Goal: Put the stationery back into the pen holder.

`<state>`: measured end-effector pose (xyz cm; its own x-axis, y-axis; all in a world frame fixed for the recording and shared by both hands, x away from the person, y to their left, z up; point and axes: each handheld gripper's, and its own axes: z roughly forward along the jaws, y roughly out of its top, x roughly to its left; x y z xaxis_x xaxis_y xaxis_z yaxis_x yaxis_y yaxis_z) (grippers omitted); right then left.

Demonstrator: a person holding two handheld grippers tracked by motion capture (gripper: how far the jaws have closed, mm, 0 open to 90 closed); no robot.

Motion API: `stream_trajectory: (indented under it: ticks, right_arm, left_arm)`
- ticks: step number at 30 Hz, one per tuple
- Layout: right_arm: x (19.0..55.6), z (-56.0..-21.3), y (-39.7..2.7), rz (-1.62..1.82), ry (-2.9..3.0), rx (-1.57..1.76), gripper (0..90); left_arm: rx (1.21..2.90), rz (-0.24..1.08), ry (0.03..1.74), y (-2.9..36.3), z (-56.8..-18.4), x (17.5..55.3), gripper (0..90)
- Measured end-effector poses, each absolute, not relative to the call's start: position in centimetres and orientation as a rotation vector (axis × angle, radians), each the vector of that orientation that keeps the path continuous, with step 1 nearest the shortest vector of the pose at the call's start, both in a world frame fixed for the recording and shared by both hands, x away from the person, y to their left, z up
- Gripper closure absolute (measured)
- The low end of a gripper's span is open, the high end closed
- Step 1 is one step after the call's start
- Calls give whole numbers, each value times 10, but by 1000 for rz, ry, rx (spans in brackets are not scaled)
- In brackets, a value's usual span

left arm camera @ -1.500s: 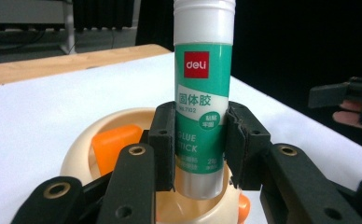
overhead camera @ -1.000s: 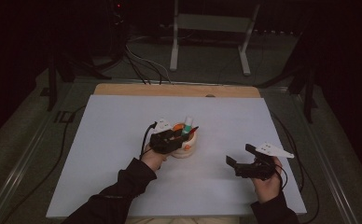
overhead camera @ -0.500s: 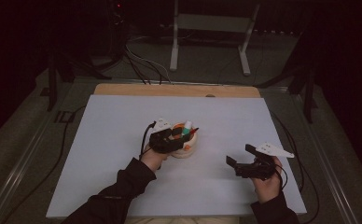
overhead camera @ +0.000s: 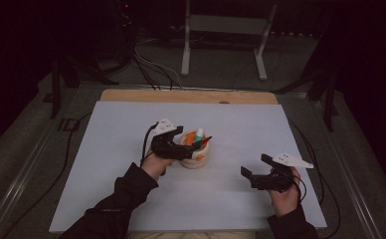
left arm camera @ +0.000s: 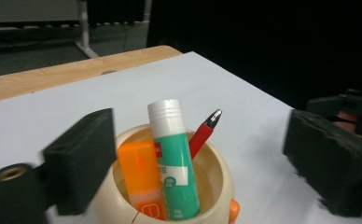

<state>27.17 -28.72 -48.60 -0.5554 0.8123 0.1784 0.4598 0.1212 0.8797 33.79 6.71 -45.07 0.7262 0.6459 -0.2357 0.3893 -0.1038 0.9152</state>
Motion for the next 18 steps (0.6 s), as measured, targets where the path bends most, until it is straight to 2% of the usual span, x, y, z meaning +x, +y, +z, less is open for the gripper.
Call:
stream_trajectory:
  ticks: [2,3,5,14,18]
  right_arm:
    - [272,-486,-287,1410,2060,1236,0]
    - [272,-486,-287,1414,2060,1234,0]
    - [272,-486,-287,1412,2062,1231,0]
    - [272,-487,-286,1419,2064,1227,0]
    - [272,-487,-287,1425,2063,1231,0]
  left_arm:
    - [1730,270,821,70,-448,338,74]
    - [1735,265,812,72,-447,338,35]
    - [1744,261,804,76,-444,339,18]
    - [1803,257,695,89,-436,337,3]
    - [1834,215,663,95,-436,336,3]
